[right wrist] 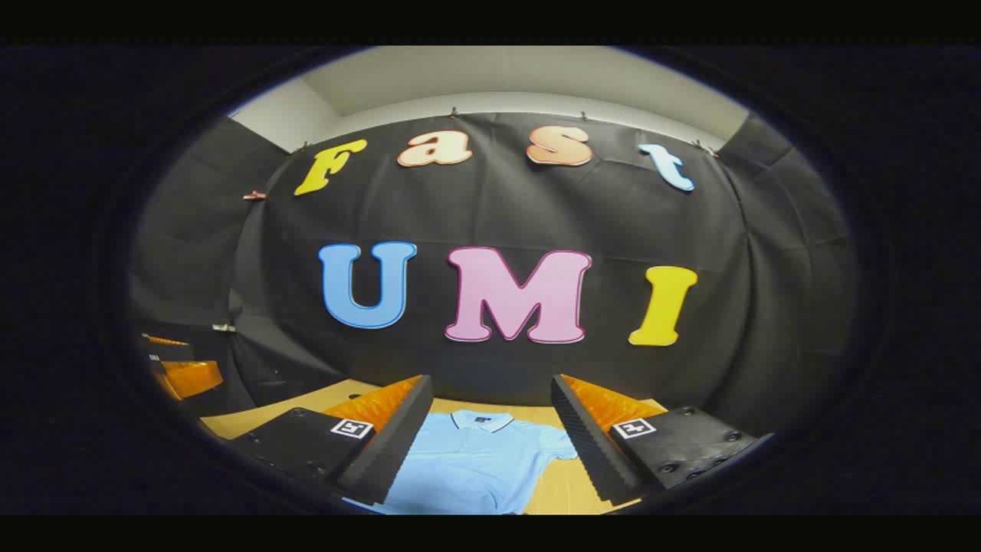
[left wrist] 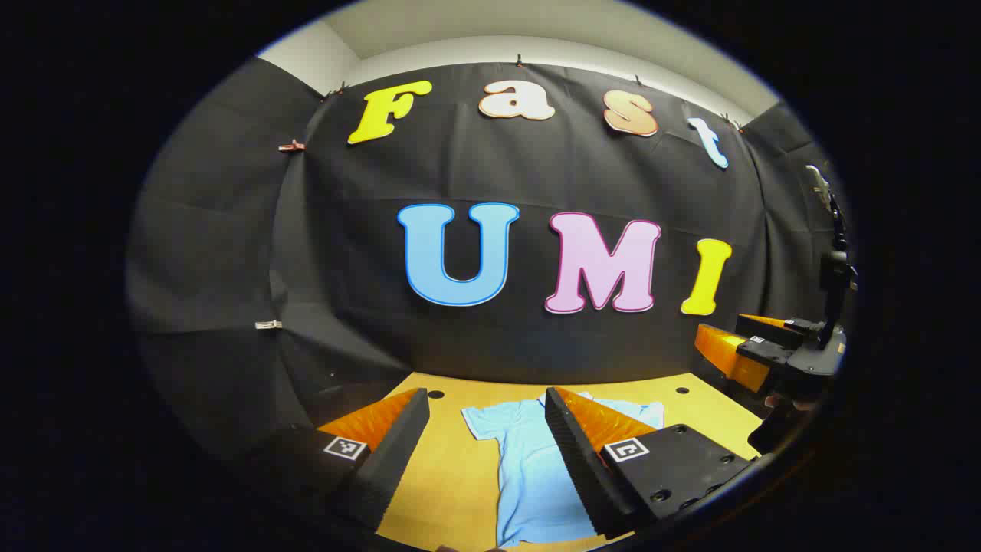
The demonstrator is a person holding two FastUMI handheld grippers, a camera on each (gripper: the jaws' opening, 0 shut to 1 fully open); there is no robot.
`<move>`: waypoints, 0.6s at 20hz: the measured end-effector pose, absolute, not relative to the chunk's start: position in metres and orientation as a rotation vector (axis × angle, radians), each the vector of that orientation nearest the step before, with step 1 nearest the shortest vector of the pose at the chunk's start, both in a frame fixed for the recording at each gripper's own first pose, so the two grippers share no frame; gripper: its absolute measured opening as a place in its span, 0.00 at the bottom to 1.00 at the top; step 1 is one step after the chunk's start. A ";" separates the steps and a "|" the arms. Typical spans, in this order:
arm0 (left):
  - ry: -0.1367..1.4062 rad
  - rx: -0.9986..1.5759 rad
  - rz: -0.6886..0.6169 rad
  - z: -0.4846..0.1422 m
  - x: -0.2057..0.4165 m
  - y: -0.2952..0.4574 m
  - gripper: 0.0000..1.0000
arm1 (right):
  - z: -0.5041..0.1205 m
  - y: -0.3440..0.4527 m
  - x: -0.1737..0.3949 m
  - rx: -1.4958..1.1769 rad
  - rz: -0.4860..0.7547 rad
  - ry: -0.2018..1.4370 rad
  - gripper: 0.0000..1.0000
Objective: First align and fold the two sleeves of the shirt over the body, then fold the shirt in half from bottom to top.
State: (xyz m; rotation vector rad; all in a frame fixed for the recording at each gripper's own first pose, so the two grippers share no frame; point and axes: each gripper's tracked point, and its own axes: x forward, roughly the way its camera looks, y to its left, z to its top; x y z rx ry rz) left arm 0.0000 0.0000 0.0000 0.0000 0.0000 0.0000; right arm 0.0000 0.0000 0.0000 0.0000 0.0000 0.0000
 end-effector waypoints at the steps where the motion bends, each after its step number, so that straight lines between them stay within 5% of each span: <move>1: -0.007 0.005 -0.017 0.001 0.002 -0.003 0.97 | 0.001 -0.005 -0.006 0.007 -0.015 0.003 0.97; 12: -0.031 -0.047 -0.094 0.005 0.025 -0.040 0.97 | 0.004 -0.069 -0.023 -0.026 -0.158 0.004 0.97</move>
